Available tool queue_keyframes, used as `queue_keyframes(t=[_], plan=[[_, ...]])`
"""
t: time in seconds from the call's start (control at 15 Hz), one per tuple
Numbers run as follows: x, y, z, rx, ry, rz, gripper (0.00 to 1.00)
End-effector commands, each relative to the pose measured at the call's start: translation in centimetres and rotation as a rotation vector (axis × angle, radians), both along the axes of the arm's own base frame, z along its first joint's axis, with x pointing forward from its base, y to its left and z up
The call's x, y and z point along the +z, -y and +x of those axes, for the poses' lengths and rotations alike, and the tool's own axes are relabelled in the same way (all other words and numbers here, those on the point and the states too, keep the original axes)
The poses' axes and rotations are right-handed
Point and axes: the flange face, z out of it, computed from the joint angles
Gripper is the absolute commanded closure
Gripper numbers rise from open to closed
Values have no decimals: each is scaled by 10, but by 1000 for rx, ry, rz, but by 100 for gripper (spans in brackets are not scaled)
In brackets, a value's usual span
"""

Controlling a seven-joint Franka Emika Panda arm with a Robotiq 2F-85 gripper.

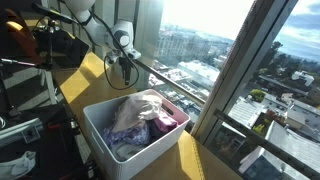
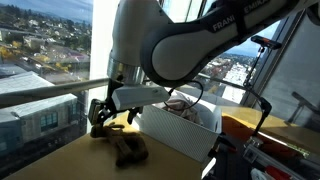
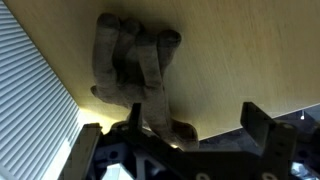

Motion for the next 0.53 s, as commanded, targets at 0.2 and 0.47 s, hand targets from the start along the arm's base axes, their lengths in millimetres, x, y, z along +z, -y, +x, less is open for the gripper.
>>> queue_keyframes(t=[0.2,0.47], plan=[[-64,-11,-1,33,-43,-90,0],[-98,0,-7,32,-81,-129,0]])
